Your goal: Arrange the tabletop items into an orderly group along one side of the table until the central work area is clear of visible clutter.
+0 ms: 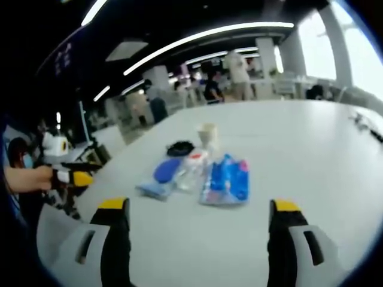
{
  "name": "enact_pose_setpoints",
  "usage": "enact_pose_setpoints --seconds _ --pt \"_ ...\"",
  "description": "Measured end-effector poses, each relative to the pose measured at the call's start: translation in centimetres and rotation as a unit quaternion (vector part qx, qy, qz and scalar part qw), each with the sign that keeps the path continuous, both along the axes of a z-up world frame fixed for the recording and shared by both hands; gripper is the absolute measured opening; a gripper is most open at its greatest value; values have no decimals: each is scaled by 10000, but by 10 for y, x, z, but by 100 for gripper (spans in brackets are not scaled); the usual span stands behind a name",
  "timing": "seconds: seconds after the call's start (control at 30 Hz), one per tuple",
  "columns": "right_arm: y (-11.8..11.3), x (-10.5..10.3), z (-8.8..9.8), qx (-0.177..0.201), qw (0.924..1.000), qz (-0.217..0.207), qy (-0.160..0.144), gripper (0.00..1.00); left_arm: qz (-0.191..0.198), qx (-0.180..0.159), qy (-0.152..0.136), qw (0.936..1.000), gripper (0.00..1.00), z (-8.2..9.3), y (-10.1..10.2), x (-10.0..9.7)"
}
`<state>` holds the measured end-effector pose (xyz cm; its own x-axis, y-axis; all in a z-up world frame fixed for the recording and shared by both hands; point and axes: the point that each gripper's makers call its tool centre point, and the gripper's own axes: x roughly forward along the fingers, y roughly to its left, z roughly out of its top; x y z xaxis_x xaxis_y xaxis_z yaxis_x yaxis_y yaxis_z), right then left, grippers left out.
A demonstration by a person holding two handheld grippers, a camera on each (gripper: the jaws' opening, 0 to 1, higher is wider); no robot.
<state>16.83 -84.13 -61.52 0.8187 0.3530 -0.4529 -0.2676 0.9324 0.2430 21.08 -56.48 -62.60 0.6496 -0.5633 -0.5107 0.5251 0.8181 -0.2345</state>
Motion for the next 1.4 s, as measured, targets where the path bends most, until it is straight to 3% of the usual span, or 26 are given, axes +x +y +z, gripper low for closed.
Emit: enact_pose_setpoints --seconds 0.67,1.4 --pt "2 16 0 16 10000 69 21 94 -93 2 49 9999 98 -3 -14 11" --pt "9 37 7 89 9999 132 -54 93 -371 46 -3 9993 97 3 -43 37"
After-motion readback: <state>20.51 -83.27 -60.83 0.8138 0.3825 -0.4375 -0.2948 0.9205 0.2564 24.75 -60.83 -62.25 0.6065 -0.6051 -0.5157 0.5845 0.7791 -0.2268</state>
